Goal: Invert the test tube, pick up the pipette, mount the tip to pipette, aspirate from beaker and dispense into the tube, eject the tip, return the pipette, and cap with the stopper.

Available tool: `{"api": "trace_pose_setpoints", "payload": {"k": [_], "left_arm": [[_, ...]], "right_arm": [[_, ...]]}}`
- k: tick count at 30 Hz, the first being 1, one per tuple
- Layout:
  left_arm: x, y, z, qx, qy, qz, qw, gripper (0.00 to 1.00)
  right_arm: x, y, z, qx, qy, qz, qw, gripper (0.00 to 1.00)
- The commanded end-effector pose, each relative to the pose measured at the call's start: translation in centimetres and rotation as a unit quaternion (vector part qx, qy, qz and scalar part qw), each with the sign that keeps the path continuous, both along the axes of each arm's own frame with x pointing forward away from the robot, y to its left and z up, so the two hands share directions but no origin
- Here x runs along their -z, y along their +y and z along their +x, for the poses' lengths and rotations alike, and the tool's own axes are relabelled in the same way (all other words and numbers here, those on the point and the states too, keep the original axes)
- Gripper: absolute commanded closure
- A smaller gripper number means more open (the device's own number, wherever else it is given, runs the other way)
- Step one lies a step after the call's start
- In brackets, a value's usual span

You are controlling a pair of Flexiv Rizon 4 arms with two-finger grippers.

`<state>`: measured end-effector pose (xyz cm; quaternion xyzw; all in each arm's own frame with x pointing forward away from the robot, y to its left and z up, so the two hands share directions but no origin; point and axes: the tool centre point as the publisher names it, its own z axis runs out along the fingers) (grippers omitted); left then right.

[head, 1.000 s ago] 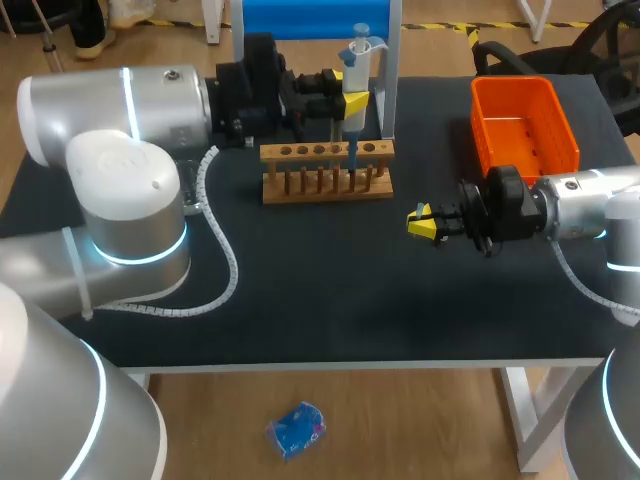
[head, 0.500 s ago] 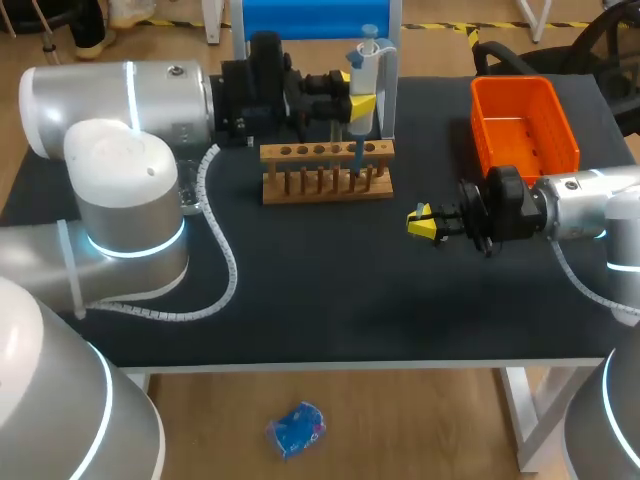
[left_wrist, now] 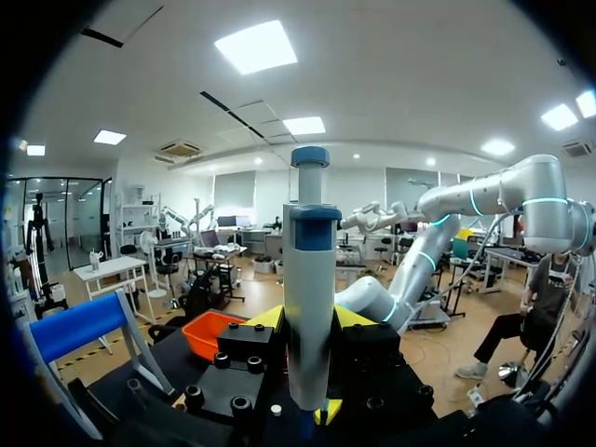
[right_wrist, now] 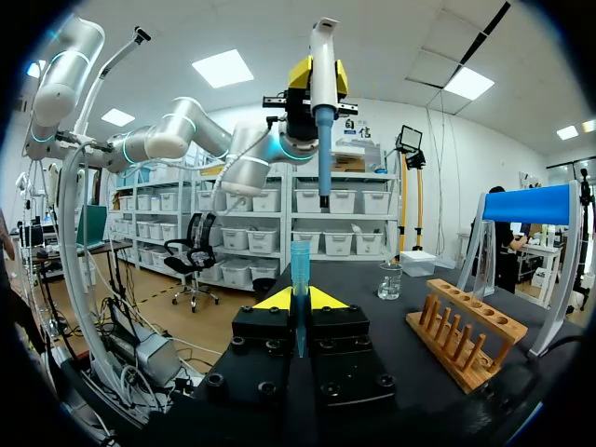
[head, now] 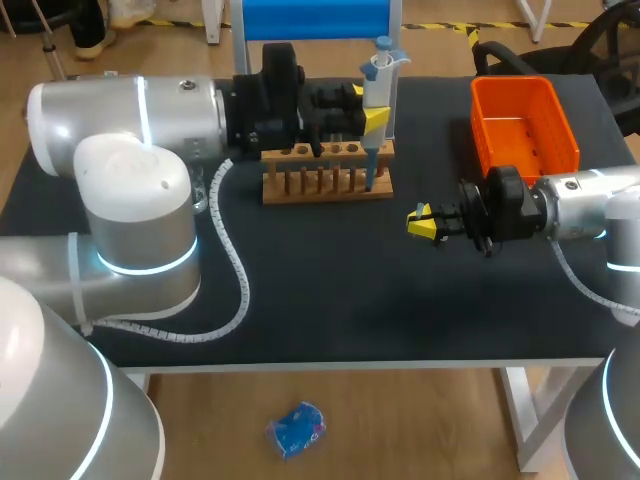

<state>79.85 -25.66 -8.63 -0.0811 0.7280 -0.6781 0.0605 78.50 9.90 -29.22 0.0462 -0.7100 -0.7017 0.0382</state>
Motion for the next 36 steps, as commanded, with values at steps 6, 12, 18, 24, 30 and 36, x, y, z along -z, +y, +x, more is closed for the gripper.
{"api": "trace_pose_setpoints", "payload": {"k": [6, 12, 18, 24, 30, 36], "left_arm": [[0.0, 0.0, 0.3, 0.004, 0.001, 0.001, 1.000, 1.00], [0.0, 0.0, 0.3, 0.004, 0.001, 0.001, 1.000, 1.00], [0.0, 0.0, 0.3, 0.004, 0.001, 0.001, 1.000, 1.00], [0.0, 0.0, 0.3, 0.004, 0.001, 0.001, 1.000, 1.00], [0.0, 0.0, 0.3, 0.004, 0.001, 0.001, 1.000, 1.00], [0.0, 0.0, 0.3, 0.004, 0.001, 0.001, 1.000, 1.00]], "right_arm": [[0.5, 0.9, 0.4, 0.018, -0.001, -0.012, 1.000, 1.00], [0.9, 2.5, 1.3, 0.026, 0.000, -0.012, 1.000, 1.00], [0.6, 4.2, 1.2, 0.018, -0.003, -0.006, 1.000, 1.00], [0.1, 5.5, 0.7, 0.010, -0.010, -0.008, 1.000, 1.00], [-0.3, 6.4, 1.4, 0.010, -0.014, -0.005, 1.000, 1.00], [-0.8, 7.2, 1.8, 0.007, -0.018, -0.003, 1.000, 1.00]]}}
